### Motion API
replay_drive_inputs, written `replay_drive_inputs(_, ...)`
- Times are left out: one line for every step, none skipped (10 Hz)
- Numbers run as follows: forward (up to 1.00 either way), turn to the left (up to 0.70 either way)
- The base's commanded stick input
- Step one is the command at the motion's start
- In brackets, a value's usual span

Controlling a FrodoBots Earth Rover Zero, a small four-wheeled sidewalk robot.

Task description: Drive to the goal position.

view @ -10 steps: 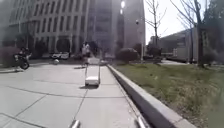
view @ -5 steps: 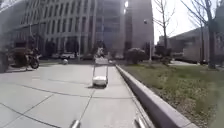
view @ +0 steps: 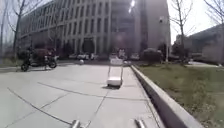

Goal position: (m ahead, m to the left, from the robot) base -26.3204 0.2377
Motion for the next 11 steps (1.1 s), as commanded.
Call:
replay_drive_inputs(0.00,0.70)
replay_drive_inputs(0.00,0.70)
replay_drive_inputs(0.00,0.66)
replay_drive_inputs(0.00,0.38)
replay_drive_inputs(0.00,0.10)
replay_drive_inputs(0.00,0.00)
replay_drive_inputs(0.00,0.00)
replay_drive_inputs(0.00,0.00)
replay_drive_inputs(0.00,0.00)
replay_drive_inputs(0.00,0.00)
replay_drive_inputs(0.00,0.00)
